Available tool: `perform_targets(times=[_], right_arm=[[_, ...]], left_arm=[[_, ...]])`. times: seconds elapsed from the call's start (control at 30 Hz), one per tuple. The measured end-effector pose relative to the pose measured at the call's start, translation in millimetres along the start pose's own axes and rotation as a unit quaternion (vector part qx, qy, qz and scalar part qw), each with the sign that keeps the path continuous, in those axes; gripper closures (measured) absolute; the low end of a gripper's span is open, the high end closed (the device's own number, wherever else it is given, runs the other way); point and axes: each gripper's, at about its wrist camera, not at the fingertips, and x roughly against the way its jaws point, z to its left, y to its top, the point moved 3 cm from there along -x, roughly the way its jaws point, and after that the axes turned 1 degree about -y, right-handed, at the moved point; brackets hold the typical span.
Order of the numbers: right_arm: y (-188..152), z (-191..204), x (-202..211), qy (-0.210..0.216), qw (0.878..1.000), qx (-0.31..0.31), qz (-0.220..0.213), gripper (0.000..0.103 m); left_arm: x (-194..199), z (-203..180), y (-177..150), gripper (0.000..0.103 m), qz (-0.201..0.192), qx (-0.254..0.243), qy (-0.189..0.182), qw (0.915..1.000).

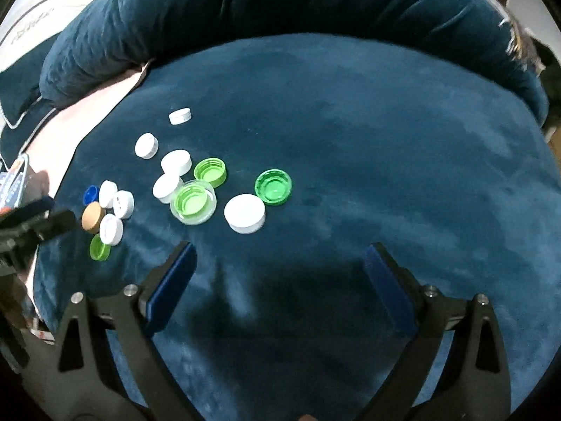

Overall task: Organize objects
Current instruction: 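Move both tools back over the caps and approach the next caps, then grasp the white printed cap with the right tool while the left tool grasps white and blue caps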

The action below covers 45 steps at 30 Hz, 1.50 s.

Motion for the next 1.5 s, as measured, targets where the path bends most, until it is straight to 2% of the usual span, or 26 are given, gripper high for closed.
perform_targets(times=[0.3,0.47,0.6,0.8,1.17,1.33,1.5], right_arm=[[9,6,-50,-0.001,0.999,-0.014,0.031,0.006],[8,5,-52,-0.002,1.0,-0.02,0.024,0.006],[11,10,-50,-0.01,1.0,-0.022,0.005,0.007],[12,13,-66,-0.005,1.0,-0.02,0.023,0.0],[17,10,-73,-0.003,0.999,-0.03,0.027,0.0],[13,16,-75,-0.036,0.999,-0.023,0.015,0.0],[11,12,-74,-0.026,0.999,-0.025,0.017,0.0]], left_arm=[[-20,21,1,0.001,0.008,0.02,0.006,0.9997],[-27,32,-2,0.001,0.018,0.049,-0.003,0.9986],[-26,34,-1,0.001,0.012,0.049,0.001,0.9987],[-33,35,-5,0.001,0.024,0.053,0.003,0.9983],[-42,36,-6,0.001,0.034,0.06,0.003,0.9976],[-44,36,-5,0.001,0.037,0.059,0.002,0.9976],[-44,36,-5,0.001,0.038,0.059,0.002,0.9975]])
